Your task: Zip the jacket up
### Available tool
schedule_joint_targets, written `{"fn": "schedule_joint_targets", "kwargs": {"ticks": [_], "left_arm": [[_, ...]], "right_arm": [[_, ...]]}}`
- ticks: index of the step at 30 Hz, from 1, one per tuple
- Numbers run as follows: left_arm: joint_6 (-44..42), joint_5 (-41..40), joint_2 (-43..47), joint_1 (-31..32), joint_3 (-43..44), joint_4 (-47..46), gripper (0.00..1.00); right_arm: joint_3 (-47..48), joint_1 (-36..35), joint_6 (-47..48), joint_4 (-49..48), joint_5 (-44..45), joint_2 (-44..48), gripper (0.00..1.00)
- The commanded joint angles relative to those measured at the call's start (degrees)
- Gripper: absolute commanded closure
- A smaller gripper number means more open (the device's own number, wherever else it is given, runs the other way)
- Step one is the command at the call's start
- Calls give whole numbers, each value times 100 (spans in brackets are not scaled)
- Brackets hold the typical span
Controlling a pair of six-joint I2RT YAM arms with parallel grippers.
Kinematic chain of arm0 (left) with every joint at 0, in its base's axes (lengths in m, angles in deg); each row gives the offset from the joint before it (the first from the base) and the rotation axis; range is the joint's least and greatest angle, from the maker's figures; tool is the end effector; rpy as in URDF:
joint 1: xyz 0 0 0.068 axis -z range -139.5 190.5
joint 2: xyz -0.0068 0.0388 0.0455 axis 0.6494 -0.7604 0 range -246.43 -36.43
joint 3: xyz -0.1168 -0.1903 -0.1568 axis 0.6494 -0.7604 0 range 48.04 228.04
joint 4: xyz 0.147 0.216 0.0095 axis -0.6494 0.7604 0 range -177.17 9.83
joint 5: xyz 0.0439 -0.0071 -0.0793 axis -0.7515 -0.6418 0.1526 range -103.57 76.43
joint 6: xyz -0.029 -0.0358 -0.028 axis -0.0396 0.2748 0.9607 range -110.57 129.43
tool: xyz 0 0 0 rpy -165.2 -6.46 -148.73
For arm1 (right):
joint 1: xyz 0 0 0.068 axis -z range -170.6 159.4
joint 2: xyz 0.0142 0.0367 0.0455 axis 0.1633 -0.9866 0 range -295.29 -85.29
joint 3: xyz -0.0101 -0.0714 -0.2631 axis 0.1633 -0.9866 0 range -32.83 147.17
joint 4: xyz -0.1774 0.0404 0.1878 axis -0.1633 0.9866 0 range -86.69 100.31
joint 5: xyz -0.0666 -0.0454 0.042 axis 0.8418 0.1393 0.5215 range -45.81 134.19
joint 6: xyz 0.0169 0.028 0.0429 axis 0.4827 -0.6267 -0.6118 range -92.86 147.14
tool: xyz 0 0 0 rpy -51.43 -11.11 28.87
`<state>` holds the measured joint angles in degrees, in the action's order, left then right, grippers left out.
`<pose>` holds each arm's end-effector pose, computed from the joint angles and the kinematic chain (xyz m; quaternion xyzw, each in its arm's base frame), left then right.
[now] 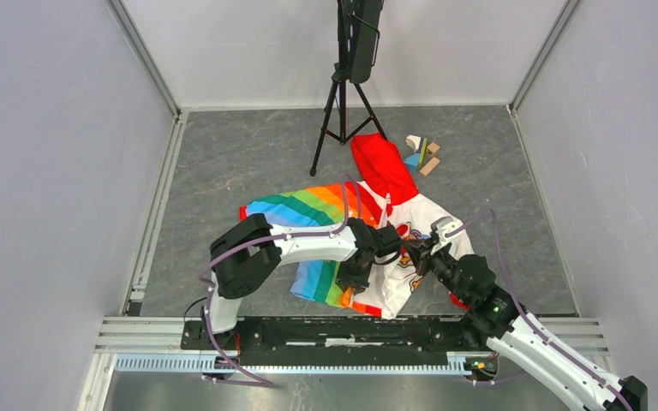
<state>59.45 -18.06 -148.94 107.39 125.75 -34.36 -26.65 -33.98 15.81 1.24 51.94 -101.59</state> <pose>0.1442 -0.3311 0.1575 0.1458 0.9883 0.0027 0.0443 0.0953 0.0835 0.1883 -0.1653 0.7362 0.2553 0.6045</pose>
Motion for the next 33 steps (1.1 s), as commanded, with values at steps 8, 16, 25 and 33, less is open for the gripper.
{"fn": "schedule_joint_targets", "kwargs": {"ticks": [8, 16, 25, 33], "left_arm": [[3, -532, 255, -26, -113, 118, 54], [34, -590, 369, -36, -180, 159, 55], [25, -637, 527, -36, -252, 218, 46], [18, -627, 524, -45, -272, 201, 49]], "right_arm": [[-20, 13, -56, -171, -26, -10, 100], [-20, 18, -62, -171, -44, 2, 100], [-24, 13, -70, -180, -54, 1, 100], [-11, 9, -58, -180, -69, -5, 100]]}}
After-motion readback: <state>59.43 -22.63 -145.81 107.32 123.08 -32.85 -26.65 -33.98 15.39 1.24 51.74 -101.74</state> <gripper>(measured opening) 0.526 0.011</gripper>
